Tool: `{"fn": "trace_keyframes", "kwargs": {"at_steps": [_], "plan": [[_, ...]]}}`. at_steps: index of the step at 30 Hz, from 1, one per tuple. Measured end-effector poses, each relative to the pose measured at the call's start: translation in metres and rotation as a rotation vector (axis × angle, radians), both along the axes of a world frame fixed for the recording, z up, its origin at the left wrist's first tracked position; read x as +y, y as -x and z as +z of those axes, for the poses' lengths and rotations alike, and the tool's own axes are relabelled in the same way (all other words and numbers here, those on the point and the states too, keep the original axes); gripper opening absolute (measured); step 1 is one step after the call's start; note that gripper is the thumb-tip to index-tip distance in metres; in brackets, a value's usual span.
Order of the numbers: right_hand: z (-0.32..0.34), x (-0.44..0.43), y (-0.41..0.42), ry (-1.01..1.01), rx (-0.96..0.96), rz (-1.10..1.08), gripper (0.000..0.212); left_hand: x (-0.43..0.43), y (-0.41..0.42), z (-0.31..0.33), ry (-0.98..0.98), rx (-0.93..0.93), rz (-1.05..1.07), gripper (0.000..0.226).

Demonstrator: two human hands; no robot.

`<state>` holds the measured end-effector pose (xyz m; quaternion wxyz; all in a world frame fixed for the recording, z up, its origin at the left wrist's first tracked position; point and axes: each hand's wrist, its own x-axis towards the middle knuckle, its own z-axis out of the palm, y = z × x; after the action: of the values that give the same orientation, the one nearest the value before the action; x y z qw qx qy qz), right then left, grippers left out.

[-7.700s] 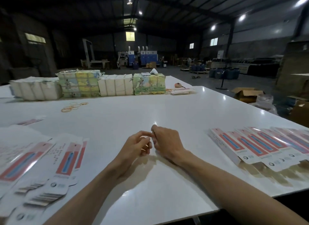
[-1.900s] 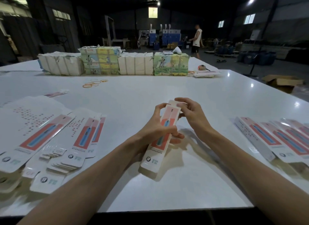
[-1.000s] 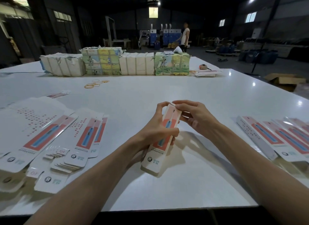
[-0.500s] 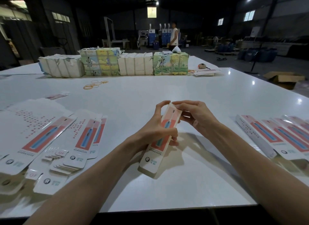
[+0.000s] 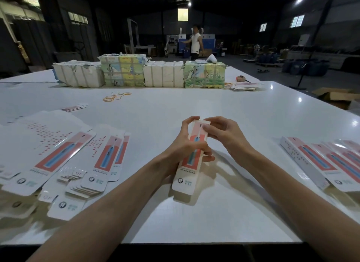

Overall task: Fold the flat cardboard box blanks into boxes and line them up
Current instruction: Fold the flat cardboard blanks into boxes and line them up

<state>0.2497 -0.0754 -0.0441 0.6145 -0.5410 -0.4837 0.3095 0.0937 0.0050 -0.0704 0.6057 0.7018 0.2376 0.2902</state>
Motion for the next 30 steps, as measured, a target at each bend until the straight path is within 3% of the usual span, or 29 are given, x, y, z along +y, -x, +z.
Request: {"fn": "trace_keyframes", "kwargs": {"at_steps": [7, 12, 15, 21, 26, 30], "plan": [[-0.003, -0.006, 0.005, -0.137, 0.005, -0.055, 0.012, -0.005, -0.001, 0.001, 0.089, -0.034, -0.036, 0.095], [-0.006, -0.003, 0.007, -0.112, -0.006, -0.059, 0.013, -0.009, 0.003, 0.002, 0.286, -0.143, -0.129, 0.100], [-0.011, -0.001, 0.008, -0.090, -0.015, -0.049, 0.017, -0.011, 0.001, 0.005, 0.232, -0.104, -0.036, 0.102], [-0.021, 0.004, 0.020, -0.098, -0.293, -0.081, 0.038, -0.012, 0.004, 0.009, 0.264, -0.231, 0.092, 0.100], [-0.024, 0.005, 0.019, -0.070, -0.549, -0.069, 0.032, -0.017, 0.003, 0.017, 0.437, -0.532, 0.172, 0.065], [-0.026, 0.002, 0.023, 0.023, -0.697, -0.008, 0.066, -0.019, 0.004, 0.018, 0.504, -0.559, 0.179, 0.053]]}}
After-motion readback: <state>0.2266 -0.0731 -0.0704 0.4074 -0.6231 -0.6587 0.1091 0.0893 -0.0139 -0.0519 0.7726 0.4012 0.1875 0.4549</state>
